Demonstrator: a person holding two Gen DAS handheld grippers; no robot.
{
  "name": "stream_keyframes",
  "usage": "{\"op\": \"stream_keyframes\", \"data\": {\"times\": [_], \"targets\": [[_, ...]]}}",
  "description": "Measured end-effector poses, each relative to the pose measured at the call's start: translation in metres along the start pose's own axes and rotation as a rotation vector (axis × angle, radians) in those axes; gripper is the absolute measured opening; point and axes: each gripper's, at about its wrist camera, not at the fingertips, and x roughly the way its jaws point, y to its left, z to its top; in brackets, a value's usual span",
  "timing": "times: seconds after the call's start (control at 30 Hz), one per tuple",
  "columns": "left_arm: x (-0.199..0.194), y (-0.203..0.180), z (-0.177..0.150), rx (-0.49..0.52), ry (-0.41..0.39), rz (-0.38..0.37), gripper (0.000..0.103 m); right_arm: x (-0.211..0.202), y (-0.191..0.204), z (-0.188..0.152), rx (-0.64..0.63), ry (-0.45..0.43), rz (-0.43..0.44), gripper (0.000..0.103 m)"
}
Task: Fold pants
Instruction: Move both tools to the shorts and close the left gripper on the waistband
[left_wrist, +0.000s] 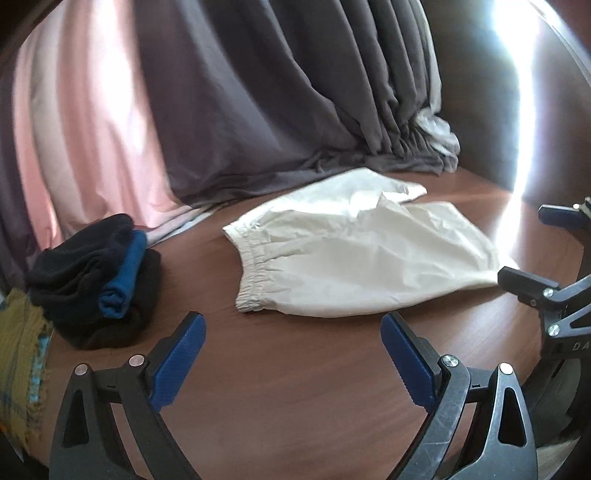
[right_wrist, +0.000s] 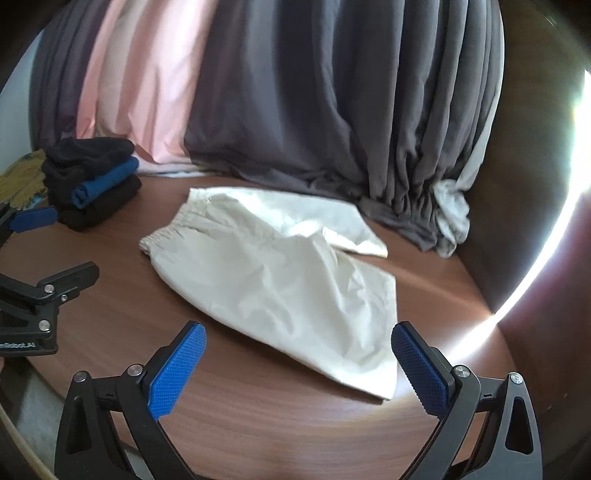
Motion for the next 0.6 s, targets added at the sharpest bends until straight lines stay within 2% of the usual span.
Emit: {"op": "stream_keyframes", "data": {"times": [0.33, 0.53, 0.6], "targets": [[0.057, -0.02, -0.006, 0.199, 0.055, -0.038, 0.097, 0.049, 0.0, -0.017, 0.003, 0.13, -0.046, 0.096], [0.087, -0.026, -0.005, 0.207, 0.108, -0.068, 0.096, 0.074, -0.005, -0.026, 0.013, 0.18, -0.029, 0.092], [0.095, -0.027, -0.004, 0.206, 0.12, -0.078, 0.096, 0.083, -0.008, -0.028, 0.015, 0.198, -0.019, 0.087]]}}
